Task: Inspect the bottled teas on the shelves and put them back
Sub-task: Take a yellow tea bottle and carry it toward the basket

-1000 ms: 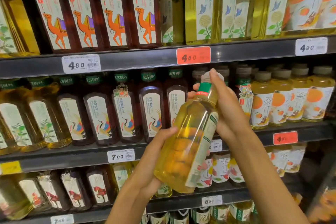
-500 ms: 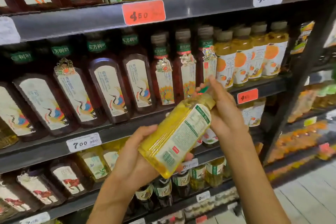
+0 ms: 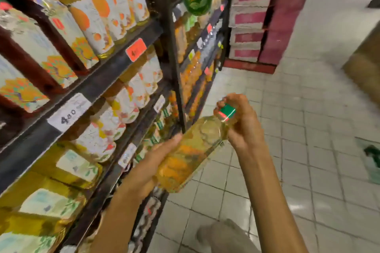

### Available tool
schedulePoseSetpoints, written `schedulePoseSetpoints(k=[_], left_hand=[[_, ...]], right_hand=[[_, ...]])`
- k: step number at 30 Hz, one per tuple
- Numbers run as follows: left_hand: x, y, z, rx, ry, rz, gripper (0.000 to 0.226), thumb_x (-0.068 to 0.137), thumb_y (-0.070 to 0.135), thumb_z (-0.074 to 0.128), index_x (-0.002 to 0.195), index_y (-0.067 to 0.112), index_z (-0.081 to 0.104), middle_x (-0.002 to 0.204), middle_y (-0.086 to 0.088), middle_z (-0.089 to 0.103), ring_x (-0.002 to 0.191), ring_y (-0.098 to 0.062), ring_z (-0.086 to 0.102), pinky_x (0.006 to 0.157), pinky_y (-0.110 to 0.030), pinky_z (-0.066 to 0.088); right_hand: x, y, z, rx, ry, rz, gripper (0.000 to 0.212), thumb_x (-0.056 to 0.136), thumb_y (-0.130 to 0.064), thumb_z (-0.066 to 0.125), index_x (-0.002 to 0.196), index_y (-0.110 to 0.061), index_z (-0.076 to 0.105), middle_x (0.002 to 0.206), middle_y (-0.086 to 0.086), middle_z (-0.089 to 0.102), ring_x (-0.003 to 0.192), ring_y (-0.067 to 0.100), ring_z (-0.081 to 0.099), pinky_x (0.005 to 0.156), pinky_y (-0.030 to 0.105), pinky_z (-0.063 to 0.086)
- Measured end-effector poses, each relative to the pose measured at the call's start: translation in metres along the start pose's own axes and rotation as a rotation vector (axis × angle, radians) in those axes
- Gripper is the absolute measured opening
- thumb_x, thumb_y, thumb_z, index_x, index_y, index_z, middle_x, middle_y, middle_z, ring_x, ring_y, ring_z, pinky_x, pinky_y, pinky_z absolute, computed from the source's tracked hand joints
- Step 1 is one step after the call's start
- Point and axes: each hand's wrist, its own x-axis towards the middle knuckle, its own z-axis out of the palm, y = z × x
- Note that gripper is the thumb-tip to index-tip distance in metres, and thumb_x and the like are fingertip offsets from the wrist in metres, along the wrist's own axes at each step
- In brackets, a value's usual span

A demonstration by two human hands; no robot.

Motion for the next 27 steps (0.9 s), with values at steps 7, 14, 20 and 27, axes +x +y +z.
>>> schedulePoseSetpoints(k=[7,14,20,27], left_hand=[[0.018,-0.079,0.108,-0.232,-0.147,-0.185,0.016,0.066,0.035,0.064,0.066,0.024,0.075,0.071,-0.003,0.074,0.066,-0.02,0.072,0.063,-0.038,0.059],[0.006,-0.118,0.229,-0.188,-0.359,-0.611,0.018,0.064,0.021,0.062,0.051,0.011,0.07,0.067,-0.011,0.07,0.056,-0.028,0.068,0.053,-0.035,0.057],[-0.007,-0.149,0.335,-0.096,-0.453,-0.637,0.022,0.073,0.013,0.055,0.052,0.009,0.062,0.06,-0.009,0.064,0.052,-0.027,0.064,0.051,-0.035,0.057],[-0.033,-0.219,0.481,0.029,-0.647,-0.688,0.031,0.085,0.012,0.047,0.063,0.01,0.069,0.062,-0.008,0.068,0.054,-0.025,0.067,0.055,-0.041,0.057]], right_hand=[[-0.109,-0.066,-0.098,-0.004,0.3,-0.471,0.013,0.074,-0.006,0.058,0.064,-0.014,0.055,0.058,0.0,0.055,0.053,0.013,0.057,0.052,0.022,0.048],[-0.221,-0.13,-0.159,-0.088,0.495,-0.791,0.009,0.072,-0.001,0.058,0.076,-0.009,0.056,0.061,0.002,0.058,0.054,0.015,0.059,0.054,0.024,0.05],[-0.308,-0.179,-0.205,-0.124,0.626,-0.902,0.004,0.065,-0.016,0.073,0.065,-0.018,0.07,0.067,0.004,0.066,0.067,0.02,0.064,0.07,0.033,0.054],[-0.41,-0.248,-0.298,0.11,0.966,-1.053,0.023,0.08,0.007,0.059,0.062,-0.007,0.063,0.071,0.011,0.059,0.066,0.02,0.061,0.069,0.032,0.052]])
